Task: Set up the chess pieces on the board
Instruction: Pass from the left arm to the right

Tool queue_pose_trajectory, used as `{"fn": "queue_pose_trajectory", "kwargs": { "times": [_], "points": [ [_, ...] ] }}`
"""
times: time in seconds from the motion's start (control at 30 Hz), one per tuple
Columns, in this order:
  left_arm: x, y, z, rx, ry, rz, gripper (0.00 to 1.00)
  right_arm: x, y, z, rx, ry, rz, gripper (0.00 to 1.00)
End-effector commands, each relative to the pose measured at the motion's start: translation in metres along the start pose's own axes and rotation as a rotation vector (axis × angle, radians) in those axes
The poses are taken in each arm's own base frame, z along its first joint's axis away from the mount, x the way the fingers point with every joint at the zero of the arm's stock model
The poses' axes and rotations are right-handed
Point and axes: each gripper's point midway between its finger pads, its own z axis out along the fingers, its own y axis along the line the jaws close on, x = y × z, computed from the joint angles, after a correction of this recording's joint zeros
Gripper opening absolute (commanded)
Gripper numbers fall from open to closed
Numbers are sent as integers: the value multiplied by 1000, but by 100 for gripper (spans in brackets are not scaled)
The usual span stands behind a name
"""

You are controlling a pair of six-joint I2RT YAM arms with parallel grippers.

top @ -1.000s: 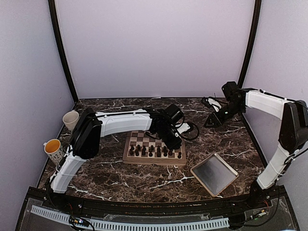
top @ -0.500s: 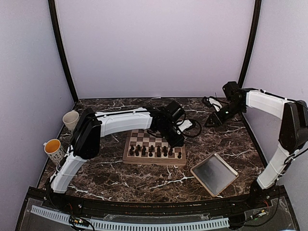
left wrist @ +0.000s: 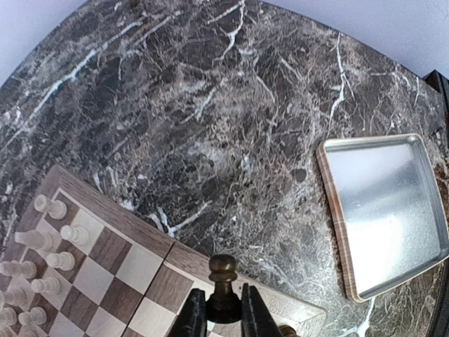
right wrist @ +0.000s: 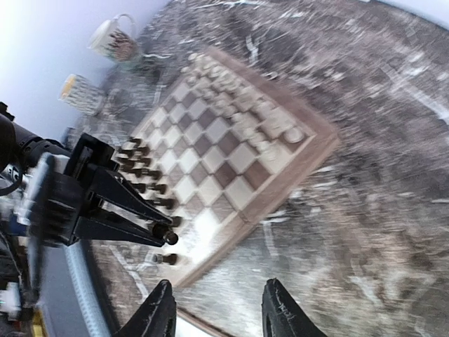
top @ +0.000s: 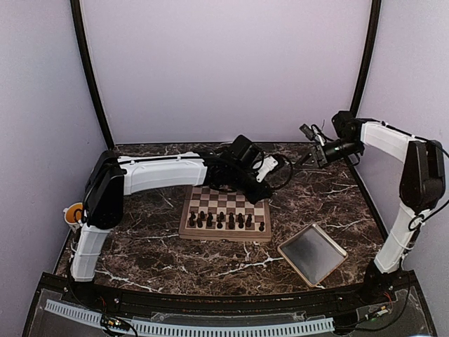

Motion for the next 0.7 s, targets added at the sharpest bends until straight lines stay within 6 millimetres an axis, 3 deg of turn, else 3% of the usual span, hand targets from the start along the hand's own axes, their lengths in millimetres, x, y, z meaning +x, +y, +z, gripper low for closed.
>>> {"fn": "queue_pose_trajectory", "kwargs": {
  "times": [0.0, 0.4, 0.67],
  "points": [
    [-52, -3, -45, -27, -193, 10, 11, 13, 25, 22, -265, 29, 174, 44],
    [-55, -6, -51, -16, -239, 5, 12, 21, 64, 55, -483, 115, 233, 44],
    [-57, -6, -54, -13, -249, 4, 12, 23, 68, 65, -504, 135, 250, 40]
  ]
}}
